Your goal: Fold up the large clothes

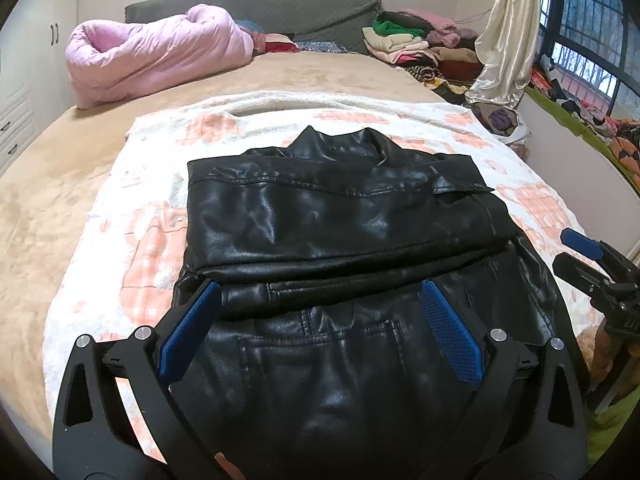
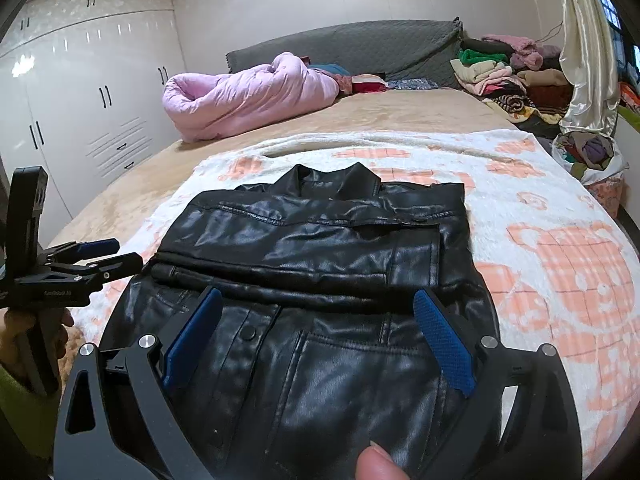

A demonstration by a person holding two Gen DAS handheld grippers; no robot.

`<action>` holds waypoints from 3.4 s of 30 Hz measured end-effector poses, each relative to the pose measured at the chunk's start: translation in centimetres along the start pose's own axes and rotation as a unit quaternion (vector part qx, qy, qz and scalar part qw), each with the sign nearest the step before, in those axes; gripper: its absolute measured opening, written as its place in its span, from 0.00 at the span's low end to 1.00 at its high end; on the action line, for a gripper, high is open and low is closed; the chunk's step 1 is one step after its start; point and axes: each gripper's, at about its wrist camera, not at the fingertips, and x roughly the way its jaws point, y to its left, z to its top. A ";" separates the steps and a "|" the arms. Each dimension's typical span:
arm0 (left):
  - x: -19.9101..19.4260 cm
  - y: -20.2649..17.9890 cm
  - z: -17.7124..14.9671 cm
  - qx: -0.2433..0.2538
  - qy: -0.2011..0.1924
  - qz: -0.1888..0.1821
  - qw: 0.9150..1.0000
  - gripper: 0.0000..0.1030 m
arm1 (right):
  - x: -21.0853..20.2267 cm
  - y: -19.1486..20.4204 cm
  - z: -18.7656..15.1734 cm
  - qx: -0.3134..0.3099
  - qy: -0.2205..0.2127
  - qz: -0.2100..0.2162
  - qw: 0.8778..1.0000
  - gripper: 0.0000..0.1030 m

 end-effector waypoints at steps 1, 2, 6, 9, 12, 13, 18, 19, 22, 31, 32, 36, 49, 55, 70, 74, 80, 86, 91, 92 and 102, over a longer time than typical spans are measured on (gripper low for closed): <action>-0.2 0.0 -0.1 0.001 0.000 0.000 1.000 0.91 | -0.2 0.1 -0.1 -0.001 0.001 -0.001 1.000 0.93; -0.3 0.0 -0.2 0.001 -0.001 0.000 1.000 0.91 | -0.3 0.1 -0.2 -0.002 0.002 -0.002 1.000 0.93; -1.1 0.1 -0.9 0.001 0.000 -0.002 1.000 0.91 | -1.0 0.1 -0.9 -0.001 0.010 -0.003 1.000 0.93; -1.6 0.0 -1.3 0.006 -0.002 -0.001 1.000 0.91 | -1.3 -0.1 -1.4 0.002 0.016 -0.001 1.000 0.94; -2.0 0.2 -1.7 0.008 -0.003 0.000 1.000 0.91 | -1.8 -0.2 -2.0 0.001 0.025 -0.003 1.000 0.94; -2.2 0.3 -1.9 0.006 -0.002 0.002 1.000 0.91 | -2.0 -0.1 -2.2 -0.001 0.026 -0.004 1.000 0.94; -2.6 1.4 -3.3 0.002 0.009 0.009 1.000 0.91 | -2.7 0.1 -3.3 -0.015 0.044 -0.006 0.999 0.94; -2.7 1.6 -3.6 0.000 0.012 0.009 1.000 0.91 | -2.7 0.1 -3.5 -0.018 0.049 -0.005 0.999 0.95; -2.9 2.5 -4.7 -0.008 0.021 0.013 1.000 0.91 | -2.9 0.2 -4.4 -0.031 0.070 -0.015 0.997 0.95; -3.7 6.1 -7.9 -0.039 0.053 0.026 0.997 0.91 | -3.8 -1.4 -6.8 -0.028 0.107 -0.036 0.993 0.95; -3.8 6.4 -8.2 -0.042 0.057 0.025 0.997 0.91 | -3.9 -1.6 -6.9 -0.026 0.109 -0.036 0.993 0.95; -4.0 7.0 -9.6 -0.045 0.074 0.009 0.996 0.91 | -4.4 -2.5 -7.7 -0.022 0.120 -0.040 0.992 0.95; -2.1 6.1 -13.5 -0.048 0.142 -0.040 0.988 0.91 | -5.1 -5.4 -9.7 -0.014 0.180 -0.039 0.983 0.95; -1.3 5.9 -14.1 -0.051 0.157 -0.038 0.985 0.91 | -4.3 -5.6 -10.9 -0.016 0.219 -0.028 0.975 0.95; -1.5 7.4 -14.7 -0.076 0.156 -0.032 0.984 0.91 | -5.5 -7.5 -10.4 0.013 0.189 0.001 0.982 0.06; -1.4 7.6 -14.9 -0.075 0.158 -0.031 0.984 0.91 | -8.1 -8.3 -8.6 0.054 0.106 0.072 0.990 0.05; -1.1 7.4 -15.0 -0.071 0.155 -0.030 0.985 0.86 | -9.4 -9.4 -4.6 0.100 0.015 0.124 0.987 0.05; -2.3 7.7 -14.6 -0.092 0.132 -0.032 0.986 0.22 | -8.4 -9.6 -2.4 0.115 -0.027 0.137 0.984 0.05; -4.4 7.6 -12.6 -0.097 0.095 -0.047 0.990 0.07 | -7.9 -10.2 -0.6 0.136 -0.058 0.142 0.979 0.00; -4.8 7.6 -12.0 -0.099 0.086 -0.050 0.990 0.07 | -8.3 -10.8 -0.3 0.144 -0.077 0.136 0.977 0.00; -4.6 6.0 -7.5 -0.085 0.047 -0.075 0.992 0.07 | -7.4 -12.8 -0.8 0.116 0.039 0.071 0.990 0.59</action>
